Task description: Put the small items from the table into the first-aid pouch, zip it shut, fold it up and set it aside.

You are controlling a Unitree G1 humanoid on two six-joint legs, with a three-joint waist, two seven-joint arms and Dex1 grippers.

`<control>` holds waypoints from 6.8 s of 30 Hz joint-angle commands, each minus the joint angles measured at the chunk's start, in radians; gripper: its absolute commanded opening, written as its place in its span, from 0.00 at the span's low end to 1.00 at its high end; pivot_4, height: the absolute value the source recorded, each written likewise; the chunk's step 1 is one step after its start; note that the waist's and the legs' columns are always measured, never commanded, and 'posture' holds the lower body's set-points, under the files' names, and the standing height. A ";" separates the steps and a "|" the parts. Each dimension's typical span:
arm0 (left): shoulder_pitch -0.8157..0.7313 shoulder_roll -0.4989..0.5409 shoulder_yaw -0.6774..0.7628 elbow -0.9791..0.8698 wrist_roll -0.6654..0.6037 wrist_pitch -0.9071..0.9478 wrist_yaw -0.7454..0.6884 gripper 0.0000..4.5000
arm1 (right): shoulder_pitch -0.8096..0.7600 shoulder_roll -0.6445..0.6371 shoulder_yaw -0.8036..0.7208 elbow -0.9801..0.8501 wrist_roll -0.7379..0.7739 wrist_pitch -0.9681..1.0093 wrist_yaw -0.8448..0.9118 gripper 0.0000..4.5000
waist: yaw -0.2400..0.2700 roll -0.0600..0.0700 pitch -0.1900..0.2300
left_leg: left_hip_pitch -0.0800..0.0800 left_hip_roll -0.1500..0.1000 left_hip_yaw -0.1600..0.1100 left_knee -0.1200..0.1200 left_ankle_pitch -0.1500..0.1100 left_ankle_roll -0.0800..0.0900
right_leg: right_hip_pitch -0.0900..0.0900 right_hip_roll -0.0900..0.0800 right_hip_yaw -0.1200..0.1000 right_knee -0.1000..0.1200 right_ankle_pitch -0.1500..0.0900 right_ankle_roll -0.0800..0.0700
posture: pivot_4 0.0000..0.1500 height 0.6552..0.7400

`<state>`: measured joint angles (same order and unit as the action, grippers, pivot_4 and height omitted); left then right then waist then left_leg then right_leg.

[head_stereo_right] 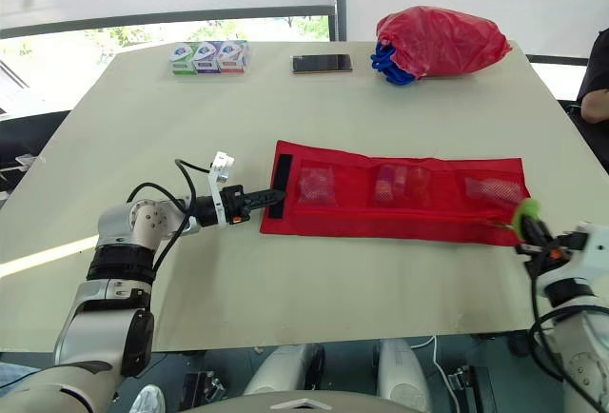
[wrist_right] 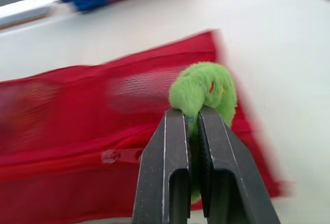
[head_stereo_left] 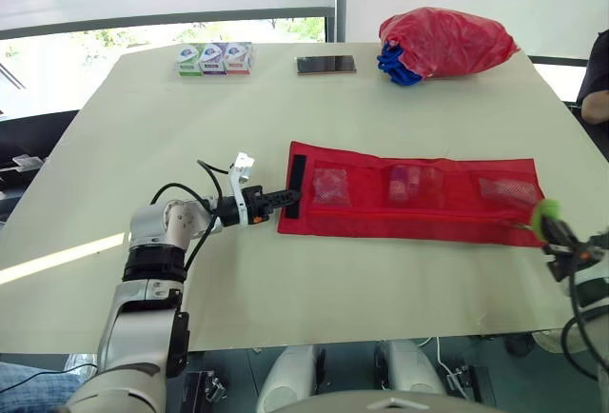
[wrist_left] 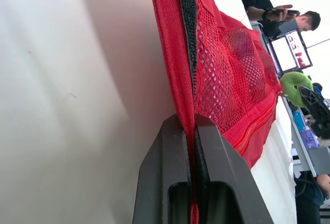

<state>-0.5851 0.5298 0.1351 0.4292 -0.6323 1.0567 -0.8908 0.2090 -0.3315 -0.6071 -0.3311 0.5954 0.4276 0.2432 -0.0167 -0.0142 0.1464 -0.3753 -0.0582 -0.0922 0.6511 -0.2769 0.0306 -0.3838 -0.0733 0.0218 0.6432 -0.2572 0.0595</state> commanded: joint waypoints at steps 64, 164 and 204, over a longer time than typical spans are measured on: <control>-0.102 0.443 -0.052 -0.087 0.208 -0.765 -0.611 0.99 | 0.094 -0.056 0.303 -0.176 0.067 0.113 0.119 1.00 | 0.017 -0.005 0.000 | -0.008 0.004 0.006 -0.001 0.001 -0.001 | -0.010 0.001 0.004 -0.002 0.004 -0.005 | 1.00 1.00; 0.004 0.363 0.071 -0.665 -0.208 -0.349 -0.390 1.00 | -0.819 -0.194 0.836 -0.131 0.117 0.622 0.387 1.00 | -0.013 -0.008 0.003 | -0.008 0.006 0.006 0.005 0.001 -0.001 | -0.011 0.009 0.000 0.001 0.004 -0.005 | 1.00 1.00; 0.022 0.061 0.340 -0.070 -0.273 0.452 0.213 1.00 | -0.618 -0.397 0.555 -0.294 0.121 0.286 0.525 1.00 | 0.014 -0.010 0.000 | -0.008 0.004 0.006 0.004 0.001 -0.001 | -0.010 0.002 0.000 0.001 0.004 -0.005 | 1.00 1.00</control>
<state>-0.5266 0.6033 0.4090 0.3267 -0.8657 1.4572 -0.6986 -0.3905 -0.7330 -0.0434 -0.6092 0.7151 0.7362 0.7737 -0.0027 -0.0247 0.1467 -0.3831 -0.0545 -0.0863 0.6549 -0.2759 0.0296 -0.3941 -0.0710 0.0214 0.6443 -0.2530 0.0545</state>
